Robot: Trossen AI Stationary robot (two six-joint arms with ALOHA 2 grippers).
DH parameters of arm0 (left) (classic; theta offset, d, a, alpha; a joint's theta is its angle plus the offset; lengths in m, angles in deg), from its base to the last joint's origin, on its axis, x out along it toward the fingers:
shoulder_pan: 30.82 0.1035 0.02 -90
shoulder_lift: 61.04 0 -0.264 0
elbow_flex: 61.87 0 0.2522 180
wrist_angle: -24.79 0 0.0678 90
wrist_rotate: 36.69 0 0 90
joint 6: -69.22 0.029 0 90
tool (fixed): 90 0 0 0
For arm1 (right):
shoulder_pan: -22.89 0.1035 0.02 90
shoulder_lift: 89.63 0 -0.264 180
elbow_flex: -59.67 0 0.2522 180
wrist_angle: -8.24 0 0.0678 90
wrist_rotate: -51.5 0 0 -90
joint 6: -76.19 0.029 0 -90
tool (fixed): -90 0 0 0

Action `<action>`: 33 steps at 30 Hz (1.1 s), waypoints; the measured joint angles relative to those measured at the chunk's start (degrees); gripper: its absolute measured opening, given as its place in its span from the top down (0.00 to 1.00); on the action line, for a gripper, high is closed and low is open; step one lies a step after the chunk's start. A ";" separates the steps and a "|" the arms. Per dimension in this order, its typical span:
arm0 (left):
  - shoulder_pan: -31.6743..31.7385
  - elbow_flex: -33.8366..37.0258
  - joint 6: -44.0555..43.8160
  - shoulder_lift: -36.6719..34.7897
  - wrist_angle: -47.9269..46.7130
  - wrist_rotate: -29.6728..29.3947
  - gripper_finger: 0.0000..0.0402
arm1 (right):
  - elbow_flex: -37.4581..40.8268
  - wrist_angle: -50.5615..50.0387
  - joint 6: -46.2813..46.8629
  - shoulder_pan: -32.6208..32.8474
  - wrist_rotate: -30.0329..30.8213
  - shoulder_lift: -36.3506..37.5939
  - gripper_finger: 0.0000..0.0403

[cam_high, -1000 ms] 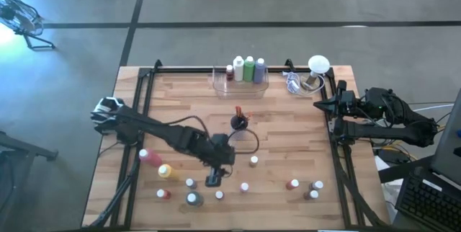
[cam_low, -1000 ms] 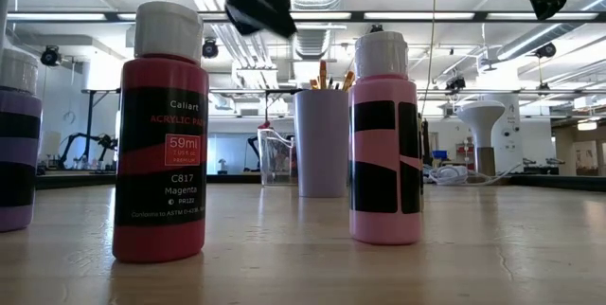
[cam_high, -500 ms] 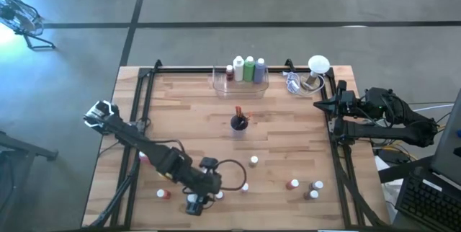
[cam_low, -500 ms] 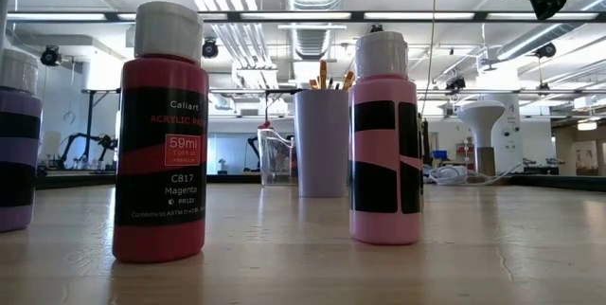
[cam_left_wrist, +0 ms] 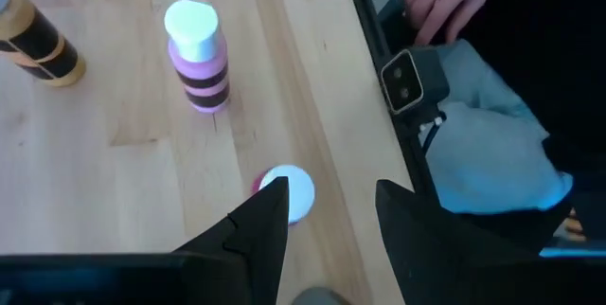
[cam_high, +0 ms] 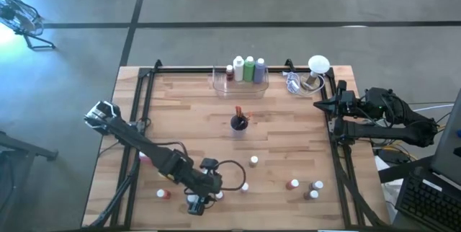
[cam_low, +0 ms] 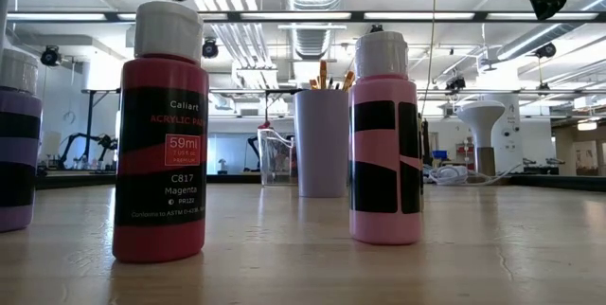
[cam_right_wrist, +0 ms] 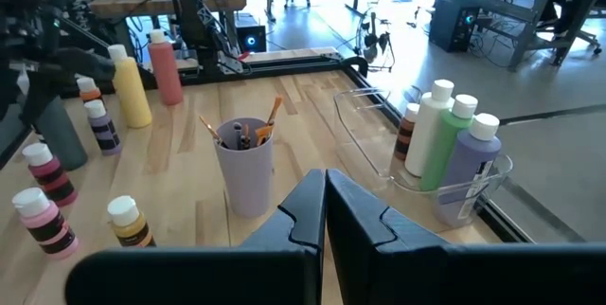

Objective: Pick & Place Paint Supplies
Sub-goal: Put the pink black paint bottle into the transparent bin

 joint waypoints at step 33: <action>0.67 8.47 -2.57 0.66 10.30 -4.43 0.37 | -0.02 0.00 0.04 0.00 0.01 0.01 0.98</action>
